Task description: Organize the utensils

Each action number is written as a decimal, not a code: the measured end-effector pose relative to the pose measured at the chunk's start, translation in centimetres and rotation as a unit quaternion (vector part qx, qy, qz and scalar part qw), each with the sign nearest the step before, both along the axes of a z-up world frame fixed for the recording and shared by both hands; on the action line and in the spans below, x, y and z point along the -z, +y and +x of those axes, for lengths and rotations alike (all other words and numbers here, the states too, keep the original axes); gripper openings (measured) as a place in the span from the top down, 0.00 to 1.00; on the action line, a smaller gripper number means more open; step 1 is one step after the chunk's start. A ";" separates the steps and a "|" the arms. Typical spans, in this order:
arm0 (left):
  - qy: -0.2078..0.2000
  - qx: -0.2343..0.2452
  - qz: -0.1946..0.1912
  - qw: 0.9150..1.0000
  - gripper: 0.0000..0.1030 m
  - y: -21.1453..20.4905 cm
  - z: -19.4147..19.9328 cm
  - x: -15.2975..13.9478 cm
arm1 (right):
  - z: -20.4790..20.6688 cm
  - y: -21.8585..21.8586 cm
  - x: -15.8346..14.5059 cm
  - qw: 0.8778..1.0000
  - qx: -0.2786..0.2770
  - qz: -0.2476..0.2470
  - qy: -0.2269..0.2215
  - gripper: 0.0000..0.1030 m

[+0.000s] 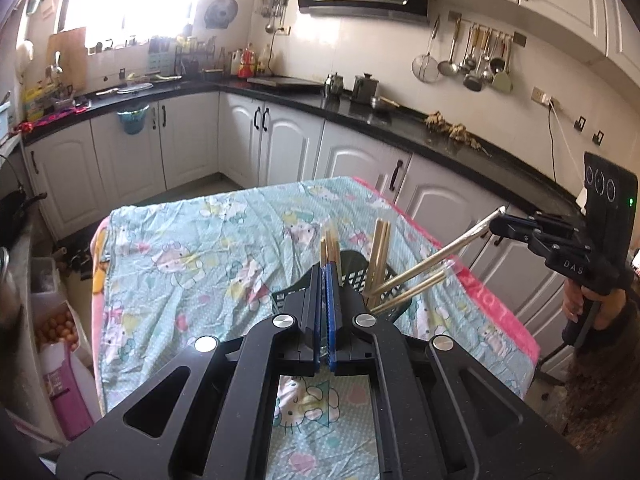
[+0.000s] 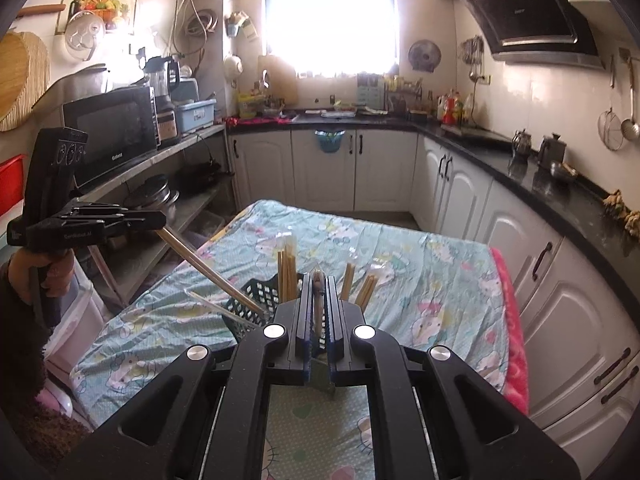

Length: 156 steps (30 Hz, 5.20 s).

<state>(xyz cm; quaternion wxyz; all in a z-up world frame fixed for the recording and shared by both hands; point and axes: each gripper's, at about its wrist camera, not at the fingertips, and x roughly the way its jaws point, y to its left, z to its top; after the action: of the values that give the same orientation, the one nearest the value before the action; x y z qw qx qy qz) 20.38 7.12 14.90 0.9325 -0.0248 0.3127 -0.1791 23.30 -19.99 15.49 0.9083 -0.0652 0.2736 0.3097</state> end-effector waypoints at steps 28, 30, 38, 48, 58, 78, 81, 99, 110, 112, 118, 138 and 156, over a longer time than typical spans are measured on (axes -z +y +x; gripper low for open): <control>0.011 -0.037 -0.044 0.998 0.60 -1.9 3.3 2.6 | 4.8 4.9 2.6 1.000 0.009 -0.010 0.028 0.56; -0.003 -0.042 -0.046 0.998 0.55 -1.9 2.8 1.8 | 4.0 4.6 2.3 1.000 0.009 -0.005 0.016 0.52; -0.072 -0.074 -0.056 0.993 0.16 -2.1 -0.7 -1.3 | 0.3 2.5 0.6 0.999 0.026 0.028 -0.037 0.27; -0.087 -0.102 -0.073 0.988 0.10 -2.8 -4.9 -0.6 | -5.2 -0.1 0.2 0.992 0.055 0.068 -0.092 0.06; -0.075 -0.136 -0.015 0.988 0.10 -4.6 -8.9 4.2 | -10.1 -1.0 4.6 0.991 0.083 0.053 -0.093 0.06; -0.108 -0.181 0.009 0.978 0.10 -5.9 -14.4 12.2 | -17.8 -2.1 13.5 0.971 0.145 0.060 -0.179 0.06; -0.118 -0.176 0.001 0.977 0.10 -6.1 -15.2 12.6 | -18.2 -2.7 13.7 0.966 0.154 0.073 -0.194 0.06; -0.133 -0.169 -0.012 0.977 0.10 -6.6 -15.9 12.9 | -18.2 -2.8 14.3 0.966 0.161 0.074 -0.188 0.06; -0.133 -0.166 -0.013 0.977 0.10 -6.7 -16.0 12.9 | -18.1 -2.8 14.3 0.967 0.158 0.075 -0.187 0.06; -0.133 -0.166 -0.014 0.977 0.10 -6.7 -16.0 12.9 | -18.1 -2.7 14.3 0.967 0.158 0.075 -0.187 0.06; -0.135 -0.166 -0.014 0.977 0.10 -6.8 -16.1 12.9 | -18.2 -2.7 14.3 0.966 0.158 0.075 -0.188 0.06; -0.136 -0.166 -0.014 0.977 0.10 -6.7 -16.1 12.8 | -18.2 -2.7 14.2 0.966 0.158 0.074 -0.189 0.06; -0.128 -0.160 -0.022 0.979 0.10 -6.6 -16.0 12.8 | -18.2 -2.6 14.2 0.967 0.156 0.072 -0.189 0.06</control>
<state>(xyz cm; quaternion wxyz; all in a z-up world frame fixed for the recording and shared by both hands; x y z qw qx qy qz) 4.37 0.53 2.05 0.9806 -0.0714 0.1792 -0.0364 5.09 -22.64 1.25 0.9829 -0.0135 0.0804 0.1649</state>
